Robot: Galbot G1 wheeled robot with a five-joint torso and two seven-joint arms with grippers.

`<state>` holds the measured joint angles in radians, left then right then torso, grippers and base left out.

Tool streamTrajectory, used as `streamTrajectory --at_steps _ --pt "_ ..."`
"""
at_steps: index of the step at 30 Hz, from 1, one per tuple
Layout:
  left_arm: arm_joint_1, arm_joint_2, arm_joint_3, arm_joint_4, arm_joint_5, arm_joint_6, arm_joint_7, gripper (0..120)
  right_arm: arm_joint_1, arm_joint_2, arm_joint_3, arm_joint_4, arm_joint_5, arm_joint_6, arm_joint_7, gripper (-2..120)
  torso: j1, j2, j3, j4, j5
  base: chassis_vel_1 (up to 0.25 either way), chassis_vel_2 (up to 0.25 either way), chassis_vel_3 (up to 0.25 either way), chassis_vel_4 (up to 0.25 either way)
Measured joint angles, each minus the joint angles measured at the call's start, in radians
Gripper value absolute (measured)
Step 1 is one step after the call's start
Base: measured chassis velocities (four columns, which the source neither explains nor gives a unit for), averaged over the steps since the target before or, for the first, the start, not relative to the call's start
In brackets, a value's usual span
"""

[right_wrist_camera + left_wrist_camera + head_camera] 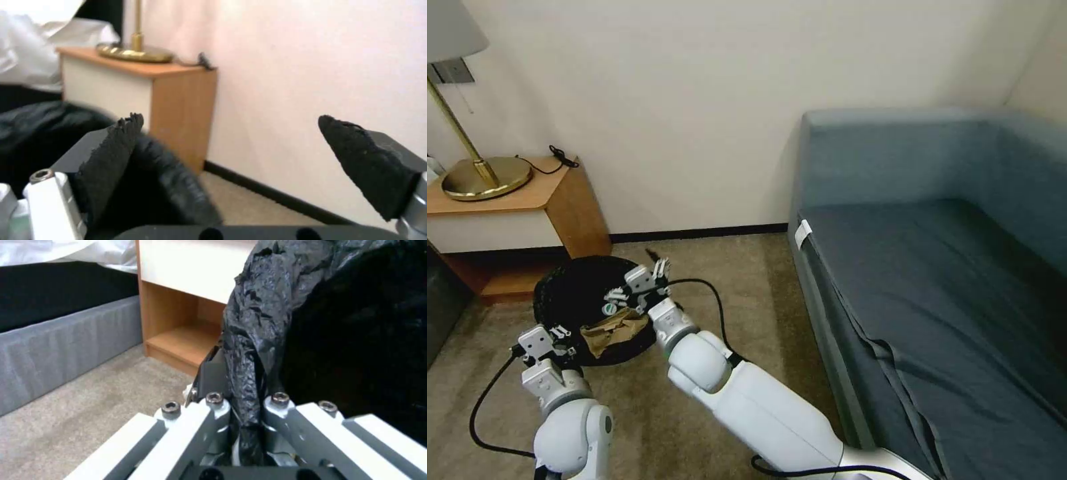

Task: Pick up the trash bin, then pick up the garbage on the floor and place it into the trash bin.

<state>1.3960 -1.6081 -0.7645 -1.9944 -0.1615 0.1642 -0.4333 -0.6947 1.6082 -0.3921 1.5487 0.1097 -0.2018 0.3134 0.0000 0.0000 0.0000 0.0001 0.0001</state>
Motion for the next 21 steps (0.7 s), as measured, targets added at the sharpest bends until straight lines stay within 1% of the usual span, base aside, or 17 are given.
streamTrajectory --at_steps 5,9,11,12,13,14,16,17,19,20,21 --pt "-0.016 0.0 -0.009 0.008 -0.011 0.008 0.001 4 -0.038 0.0 0.085 0.069 0.01 -0.038 0.006 100 0.0 0.0 0.0 0.0 0.0 0.0 0.0 0.0 0.0" --pt "-0.025 0.0 -0.011 0.012 -0.014 0.014 0.003 4 -0.07 -0.018 0.131 0.105 0.016 -0.042 0.004 100 0.0 0.0 0.0 -0.0001 0.0001 0.0 0.0 0.0 0.0" --pt "-0.035 0.0 -0.013 0.02 -0.016 0.017 0.007 4 -0.106 -0.058 0.169 0.146 0.023 -0.05 0.001 100 0.0 0.0 0.0 -0.0002 0.0001 0.0 0.0 0.0 0.0" --pt "-0.035 0.0 -0.013 0.02 -0.016 0.017 0.007 4 -0.106 -0.058 0.169 0.146 0.023 -0.05 0.001 100 0.0 0.0 0.0 -0.0002 0.0001 0.0 0.0 0.0 0.0" --pt "-0.041 0.0 -0.016 0.027 -0.018 0.019 0.011 4 -0.134 -0.086 0.198 0.179 0.025 -0.055 -0.001 100 0.0 0.0 0.0 -0.0001 0.0002 0.0 0.0 0.0 0.0" --pt "-0.041 0.0 -0.016 0.027 -0.018 0.019 0.011 4 -0.134 -0.086 0.198 0.179 0.025 -0.055 -0.001 100 0.0 0.0 0.0 -0.0001 0.0002 0.0 0.0 0.0 0.0" --pt "-0.048 0.0 -0.017 0.037 -0.019 0.02 0.016 4 -0.171 -0.122 0.246 0.228 0.028 -0.06 -0.004 100 0.0 0.0 0.0 -0.0002 0.0001 0.0 0.0 0.0 0.0" --pt "-0.048 0.0 -0.017 0.037 -0.019 0.02 0.016 4 -0.171 -0.122 0.246 0.228 0.028 -0.06 -0.004 100 0.0 0.0 0.0 -0.0002 0.0001 0.0 0.0 0.0 0.0" --pt "-0.053 0.0 -0.011 0.044 -0.018 0.021 0.02 4 -0.212 -0.164 0.3 0.277 0.036 -0.062 -0.01 100 0.0 0.0 0.0 -0.0003 0.0002 0.0 0.0 0.0 0.0" --pt "-0.053 0.0 -0.011 0.044 -0.018 0.021 0.02 4 -0.212 -0.164 0.3 0.277 0.036 -0.062 -0.01 100 0.0 0.0 0.0 -0.0003 0.0002 0.0 0.0 0.0 0.0" --pt "-0.054 0.0 -0.009 0.045 -0.017 0.023 0.022 4 -0.225 -0.179 0.32 0.294 0.038 -0.062 -0.012 100 0.0 0.0 0.0 -0.0002 0.0002 0.0 0.0 0.0 0.0"
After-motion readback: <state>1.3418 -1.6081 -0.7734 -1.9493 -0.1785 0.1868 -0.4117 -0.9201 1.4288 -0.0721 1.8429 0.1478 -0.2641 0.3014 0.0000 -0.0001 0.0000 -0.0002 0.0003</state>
